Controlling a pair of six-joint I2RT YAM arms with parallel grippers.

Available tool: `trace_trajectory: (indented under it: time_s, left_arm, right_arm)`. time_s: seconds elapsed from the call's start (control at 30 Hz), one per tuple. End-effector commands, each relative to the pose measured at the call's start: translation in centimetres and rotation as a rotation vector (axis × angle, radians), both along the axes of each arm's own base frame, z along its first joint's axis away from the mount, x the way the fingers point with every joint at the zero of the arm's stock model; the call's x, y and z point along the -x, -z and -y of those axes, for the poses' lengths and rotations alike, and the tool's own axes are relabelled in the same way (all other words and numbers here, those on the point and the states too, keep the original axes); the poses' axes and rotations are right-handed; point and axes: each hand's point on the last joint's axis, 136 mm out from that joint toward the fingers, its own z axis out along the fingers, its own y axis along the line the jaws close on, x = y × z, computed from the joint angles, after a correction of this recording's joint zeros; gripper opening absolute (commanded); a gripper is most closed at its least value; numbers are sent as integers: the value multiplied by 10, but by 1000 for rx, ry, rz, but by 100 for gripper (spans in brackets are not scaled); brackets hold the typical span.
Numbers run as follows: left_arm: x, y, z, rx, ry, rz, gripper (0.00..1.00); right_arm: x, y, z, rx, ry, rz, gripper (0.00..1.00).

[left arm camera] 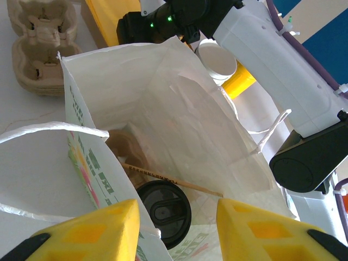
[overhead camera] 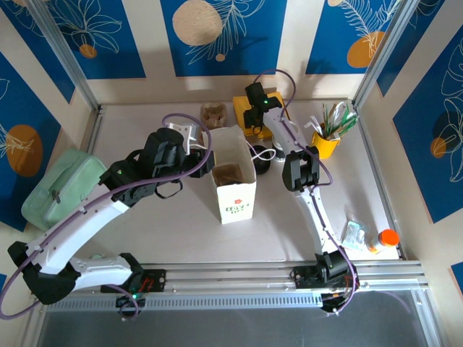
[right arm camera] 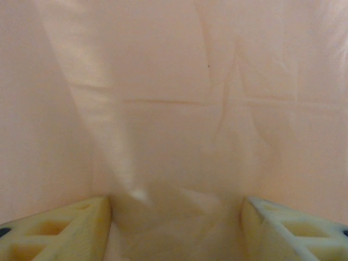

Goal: Pack the takeout coffee

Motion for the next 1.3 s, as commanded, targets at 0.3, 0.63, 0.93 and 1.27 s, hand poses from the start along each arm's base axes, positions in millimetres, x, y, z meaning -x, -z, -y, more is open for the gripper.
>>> trace_trajectory:
  time_s: [0.3, 0.63, 0.93, 1.27]
  left_arm:
    - [2, -9, -1, 5, 5, 33, 42]
    - [3, -8, -1, -2, 6, 28, 42]
    - [4, -9, -4, -3, 2, 29, 43]
    - [6, -9, -7, 1, -4, 26, 44]
  right_arm:
    - [6, 11, 3, -101, 29, -67, 40]
    - [4, -16, -5, -208, 24, -43, 27]
    - [1, -54, -5, -225, 8, 22, 22]
    - [2, -80, -2, -237, 2, 57, 10]
